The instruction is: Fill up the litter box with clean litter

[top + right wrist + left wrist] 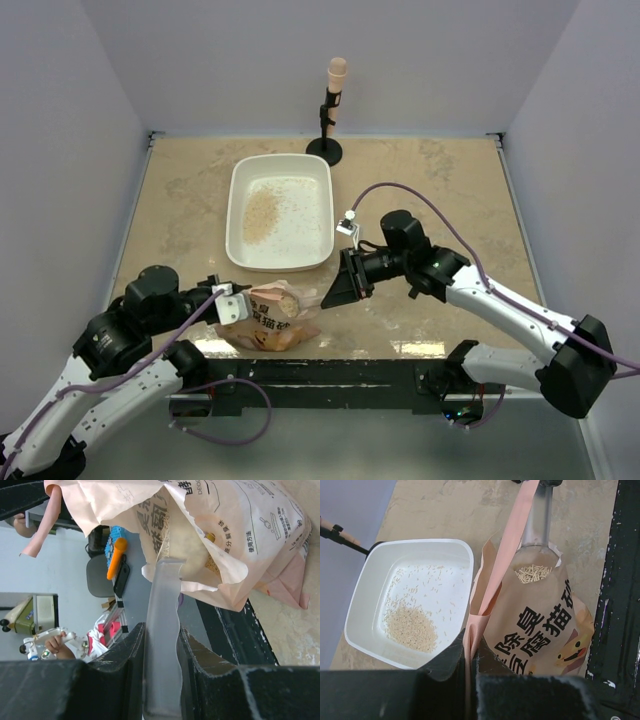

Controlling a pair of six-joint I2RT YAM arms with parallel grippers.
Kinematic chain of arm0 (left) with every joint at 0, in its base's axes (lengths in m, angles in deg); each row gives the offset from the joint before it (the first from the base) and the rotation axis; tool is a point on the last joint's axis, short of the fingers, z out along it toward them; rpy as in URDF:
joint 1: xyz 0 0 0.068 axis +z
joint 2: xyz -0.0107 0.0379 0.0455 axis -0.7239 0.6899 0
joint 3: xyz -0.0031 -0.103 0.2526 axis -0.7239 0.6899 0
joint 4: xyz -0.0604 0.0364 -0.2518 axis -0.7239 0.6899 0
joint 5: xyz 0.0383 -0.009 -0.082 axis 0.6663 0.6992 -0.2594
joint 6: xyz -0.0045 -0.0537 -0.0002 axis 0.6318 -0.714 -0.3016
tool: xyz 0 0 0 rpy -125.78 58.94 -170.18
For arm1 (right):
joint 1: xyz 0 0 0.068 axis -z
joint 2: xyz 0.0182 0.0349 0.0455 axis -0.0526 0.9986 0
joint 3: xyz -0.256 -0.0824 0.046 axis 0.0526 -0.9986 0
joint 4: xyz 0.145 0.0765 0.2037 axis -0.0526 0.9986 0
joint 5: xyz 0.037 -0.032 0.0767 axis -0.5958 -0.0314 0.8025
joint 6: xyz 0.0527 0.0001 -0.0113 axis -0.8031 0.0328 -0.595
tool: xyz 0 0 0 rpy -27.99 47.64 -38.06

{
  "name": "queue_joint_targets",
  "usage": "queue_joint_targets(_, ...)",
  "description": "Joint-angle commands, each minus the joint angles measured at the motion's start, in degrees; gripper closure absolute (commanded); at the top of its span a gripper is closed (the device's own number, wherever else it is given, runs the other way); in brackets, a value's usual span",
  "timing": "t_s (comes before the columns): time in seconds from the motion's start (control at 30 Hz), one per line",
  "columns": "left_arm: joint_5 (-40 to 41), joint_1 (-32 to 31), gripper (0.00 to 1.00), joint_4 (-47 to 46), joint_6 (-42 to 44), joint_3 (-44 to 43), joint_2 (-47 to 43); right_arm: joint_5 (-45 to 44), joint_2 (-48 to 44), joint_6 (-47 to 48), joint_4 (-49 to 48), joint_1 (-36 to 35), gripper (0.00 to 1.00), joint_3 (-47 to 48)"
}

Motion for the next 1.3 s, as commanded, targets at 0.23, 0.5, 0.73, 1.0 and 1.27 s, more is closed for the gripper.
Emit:
queue_joint_targets(0.23, -3.97, 0.29, 1.0, -11.19, 0.61, -1.92, -5.57, 0.89, -8.18, -8.0, -0.79, 0.49, 1.0, -2.76)
queue_joint_targets(0.5, -4.5, 0.29, 1.0, -9.96, 0.96, 0.81, -9.17, 3.52, -11.96, -22.77, -20.38, 0.4, 1.0, -13.3)
queue_joint_targets(0.73, -4.14, 0.21, 1.0, -8.74, 0.34, 1.16, -11.2, 3.0, -17.57, -31.39, -31.65, 0.58, 1.0, -21.13)
queue_joint_targets(1.0, -2.83, 0.21, 1.0, -9.61, 0.0, 1.6, -13.22, 0.8, -23.57, -41.6, -45.63, 0.57, 1.0, -32.12)
queue_joint_targets(1.27, -2.21, 0.29, 1.0, -9.96, -1.32, 2.4, -14.19, 0.55, -27.69, -43.0, -46.7, 0.58, 1.0, -35.38)
